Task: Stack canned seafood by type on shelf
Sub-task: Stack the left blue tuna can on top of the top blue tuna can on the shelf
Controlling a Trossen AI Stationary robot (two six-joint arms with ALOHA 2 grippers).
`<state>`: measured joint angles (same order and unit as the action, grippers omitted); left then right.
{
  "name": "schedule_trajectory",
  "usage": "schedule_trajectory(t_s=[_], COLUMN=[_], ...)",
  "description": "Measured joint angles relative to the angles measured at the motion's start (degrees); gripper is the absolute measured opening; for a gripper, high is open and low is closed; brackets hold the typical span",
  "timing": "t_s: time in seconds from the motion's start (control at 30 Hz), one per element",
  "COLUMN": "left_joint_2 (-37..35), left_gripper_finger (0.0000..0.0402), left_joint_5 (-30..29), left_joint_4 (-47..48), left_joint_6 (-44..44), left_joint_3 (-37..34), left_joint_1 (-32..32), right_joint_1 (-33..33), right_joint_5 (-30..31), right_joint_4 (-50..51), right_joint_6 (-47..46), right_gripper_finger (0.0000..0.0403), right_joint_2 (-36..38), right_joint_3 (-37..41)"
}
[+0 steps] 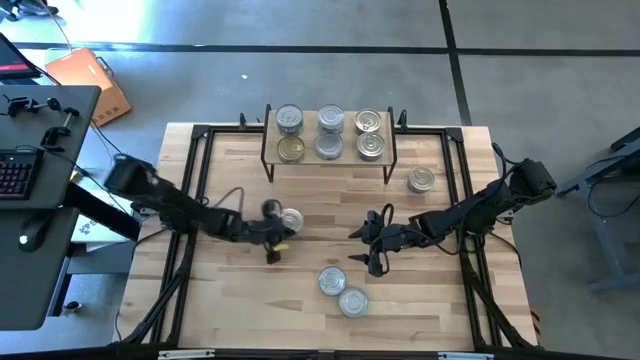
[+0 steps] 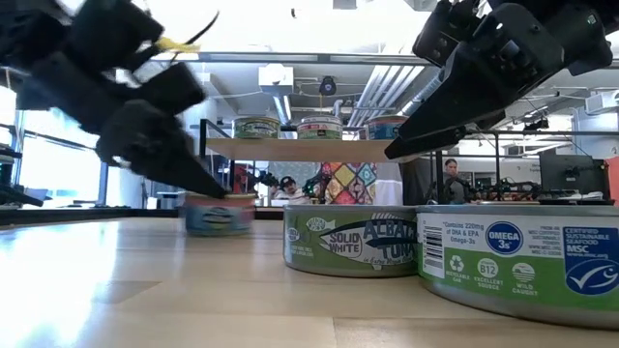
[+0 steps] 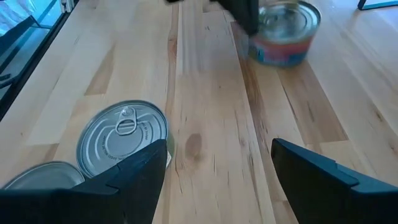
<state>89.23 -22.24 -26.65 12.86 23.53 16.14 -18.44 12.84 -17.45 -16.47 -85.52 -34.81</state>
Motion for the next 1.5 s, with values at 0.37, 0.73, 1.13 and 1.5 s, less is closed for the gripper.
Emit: schedule_trajectory(t_s=[0.37,0.73,1.13,1.5], left_joint_2=[16.7,16.8,16.8,16.8], left_gripper_finger=[0.0001,0.0,0.0,0.0], left_joint_5=[6.2,2.4,4.0,4.0], left_joint_4=[6.6,7.8,7.1,5.7], left_joint_6=[-18.0,-20.6,-19.5,-18.5], left_joint_3=[24.5,29.1,29.2,29.2], left_joint_1=[0.1,0.0,0.0,-0.2], right_joint_1=[0.0,0.0,-1.0,2.1], right_joint_5=[0.0,0.6,0.5,-6.7], right_joint_4=[0.1,5.3,19.2,26.1], right_joint_6=[0.0,2.0,28.8,46.3], right_gripper_finger=[0.0282,0.0282,0.0282,0.0282], right_joint_2=[0.0,0.0,0.0,0.0], right_joint_3=[0.0,0.0,-8.7,-13.2])
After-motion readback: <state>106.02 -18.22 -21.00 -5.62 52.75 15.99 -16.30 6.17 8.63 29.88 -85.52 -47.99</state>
